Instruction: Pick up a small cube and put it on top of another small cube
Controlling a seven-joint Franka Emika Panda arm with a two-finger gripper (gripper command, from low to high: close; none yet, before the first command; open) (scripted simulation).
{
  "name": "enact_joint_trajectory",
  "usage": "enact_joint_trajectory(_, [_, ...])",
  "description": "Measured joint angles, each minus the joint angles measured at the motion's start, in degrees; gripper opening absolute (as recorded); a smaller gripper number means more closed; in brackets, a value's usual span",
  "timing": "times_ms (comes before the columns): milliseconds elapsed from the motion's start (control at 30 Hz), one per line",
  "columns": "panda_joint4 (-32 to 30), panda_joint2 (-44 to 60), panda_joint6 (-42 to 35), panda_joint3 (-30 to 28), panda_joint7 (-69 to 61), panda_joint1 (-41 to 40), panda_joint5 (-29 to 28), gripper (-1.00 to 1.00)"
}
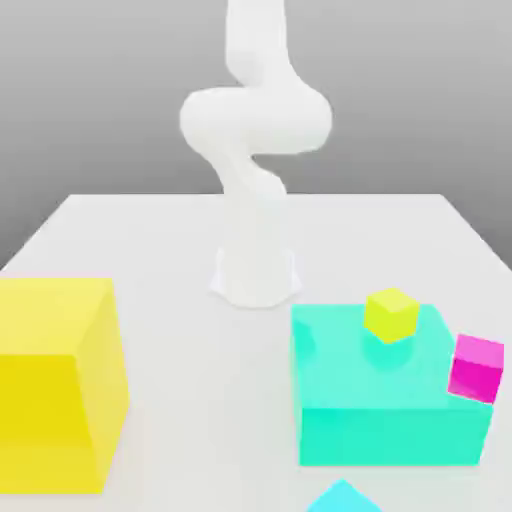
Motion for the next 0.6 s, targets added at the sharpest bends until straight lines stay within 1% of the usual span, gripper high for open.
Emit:
enact_joint_trajectory(267, [0.40, 16.99, 4.74, -2.34, -9.97, 4.99, 2.33, 0.00])
enact_joint_trajectory(600, [0.89, 37.76, 10.52, -2.50, -21.88, 8.71, 4.77, 0.00])
